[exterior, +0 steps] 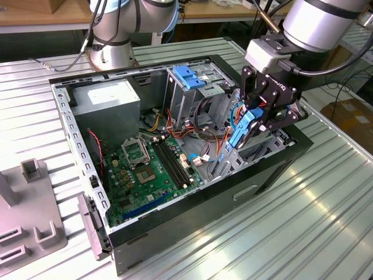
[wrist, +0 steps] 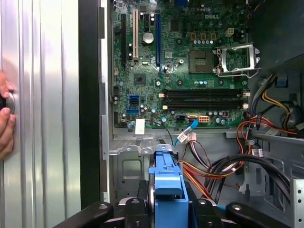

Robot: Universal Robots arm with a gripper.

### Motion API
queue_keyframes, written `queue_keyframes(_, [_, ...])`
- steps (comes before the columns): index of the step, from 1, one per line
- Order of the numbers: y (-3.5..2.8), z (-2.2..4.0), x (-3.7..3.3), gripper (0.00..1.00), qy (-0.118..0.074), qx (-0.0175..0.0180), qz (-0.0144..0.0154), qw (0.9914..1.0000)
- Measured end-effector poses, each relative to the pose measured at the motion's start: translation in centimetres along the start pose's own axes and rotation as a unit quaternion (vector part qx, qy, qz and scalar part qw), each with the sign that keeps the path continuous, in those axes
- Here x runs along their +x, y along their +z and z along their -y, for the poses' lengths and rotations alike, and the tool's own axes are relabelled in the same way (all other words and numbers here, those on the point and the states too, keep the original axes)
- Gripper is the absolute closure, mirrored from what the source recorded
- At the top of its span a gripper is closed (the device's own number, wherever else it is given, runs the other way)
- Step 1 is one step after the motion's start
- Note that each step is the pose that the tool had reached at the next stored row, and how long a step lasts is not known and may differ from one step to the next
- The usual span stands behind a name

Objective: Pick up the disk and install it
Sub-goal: 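Insert the disk into the insertion slot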

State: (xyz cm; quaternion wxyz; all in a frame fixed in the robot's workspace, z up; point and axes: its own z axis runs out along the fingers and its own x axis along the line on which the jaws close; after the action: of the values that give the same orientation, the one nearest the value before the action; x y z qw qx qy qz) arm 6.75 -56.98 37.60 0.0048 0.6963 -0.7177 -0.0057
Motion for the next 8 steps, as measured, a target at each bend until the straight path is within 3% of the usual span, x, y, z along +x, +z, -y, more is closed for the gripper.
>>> queue_keyframes(8, [1.08, 0.05, 0.08, 0.63, 0.000, 0.0000, -0.0001, 1.00000])
